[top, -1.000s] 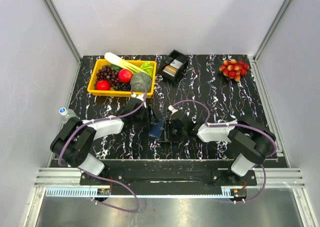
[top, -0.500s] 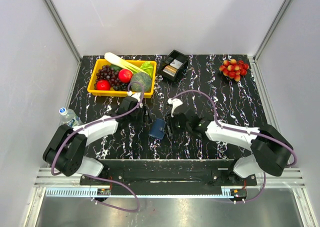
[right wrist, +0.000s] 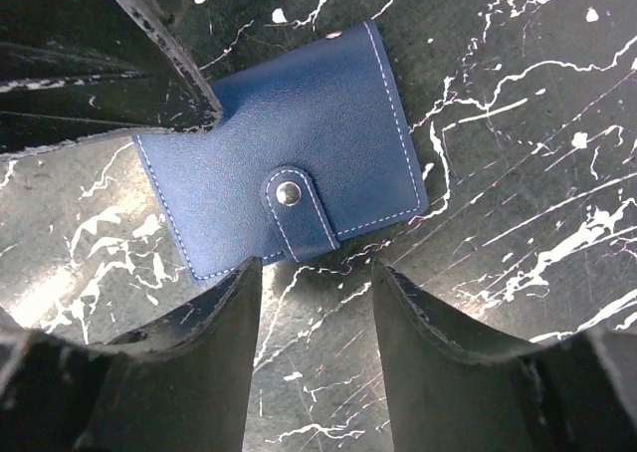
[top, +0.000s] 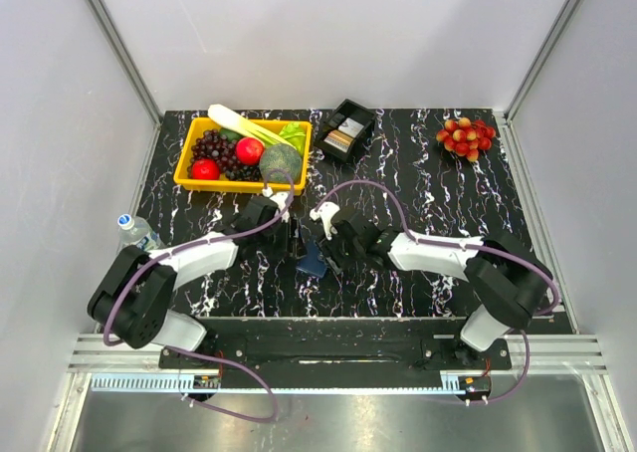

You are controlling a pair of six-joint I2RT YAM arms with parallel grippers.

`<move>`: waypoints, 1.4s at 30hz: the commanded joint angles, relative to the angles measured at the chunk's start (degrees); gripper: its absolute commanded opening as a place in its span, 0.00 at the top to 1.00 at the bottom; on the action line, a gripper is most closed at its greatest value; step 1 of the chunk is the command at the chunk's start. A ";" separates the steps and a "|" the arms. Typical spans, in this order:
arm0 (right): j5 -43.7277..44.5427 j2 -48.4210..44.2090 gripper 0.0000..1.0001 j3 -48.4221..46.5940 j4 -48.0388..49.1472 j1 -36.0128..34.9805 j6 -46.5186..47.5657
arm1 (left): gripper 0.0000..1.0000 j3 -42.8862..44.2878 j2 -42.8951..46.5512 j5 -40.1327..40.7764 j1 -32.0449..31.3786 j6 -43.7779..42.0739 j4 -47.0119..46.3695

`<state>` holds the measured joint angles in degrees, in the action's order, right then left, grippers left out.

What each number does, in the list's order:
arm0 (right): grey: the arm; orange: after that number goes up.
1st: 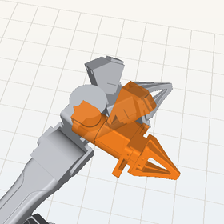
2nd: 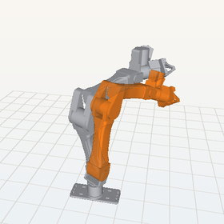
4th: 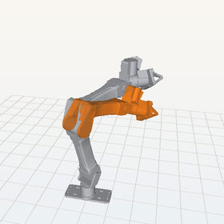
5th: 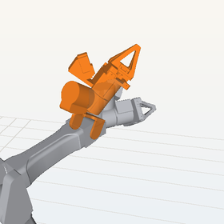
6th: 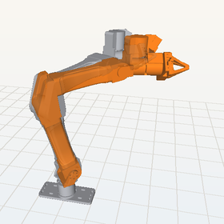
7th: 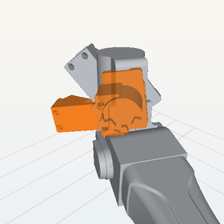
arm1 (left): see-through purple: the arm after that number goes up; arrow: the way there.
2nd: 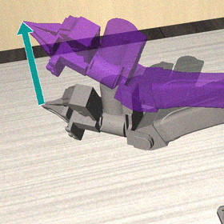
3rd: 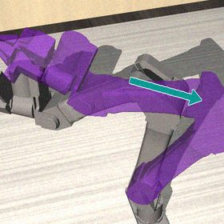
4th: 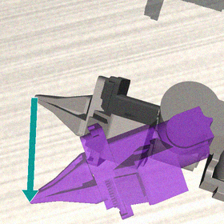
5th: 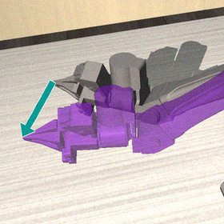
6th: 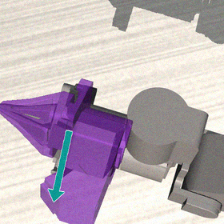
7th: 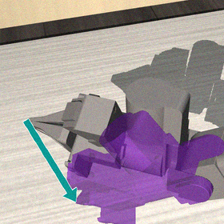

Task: Put the credit cards into the card holder
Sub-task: Open the card holder at the center of the board.

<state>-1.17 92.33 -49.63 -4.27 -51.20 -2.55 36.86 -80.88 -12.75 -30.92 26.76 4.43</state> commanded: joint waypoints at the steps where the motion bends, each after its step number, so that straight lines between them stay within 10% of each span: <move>1: -2.34 1.53 0.46 -2.84 1.98 0.40 4.66 | 0.43 -0.65 -1.73 0.01 -0.63 -0.84 -0.12; 19: -2.08 9.08 0.47 -3.19 7.00 0.40 6.24 | 0.57 -0.83 -7.27 0.18 -1.34 -1.63 0.76; 29: -3.49 13.31 0.97 -5.83 4.71 0.49 3.43 | 0.73 -0.74 -9.12 -1.31 -1.43 -1.89 -0.38; 42: -4.02 4.09 1.00 2.51 18.31 0.49 -8.69 | 1.00 -0.65 -11.31 6.24 -1.43 3.55 1.29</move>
<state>-5.10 100.09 -51.31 5.91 -50.52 -4.54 37.58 -87.48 -12.27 -31.35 27.86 1.08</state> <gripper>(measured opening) 0.021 0.285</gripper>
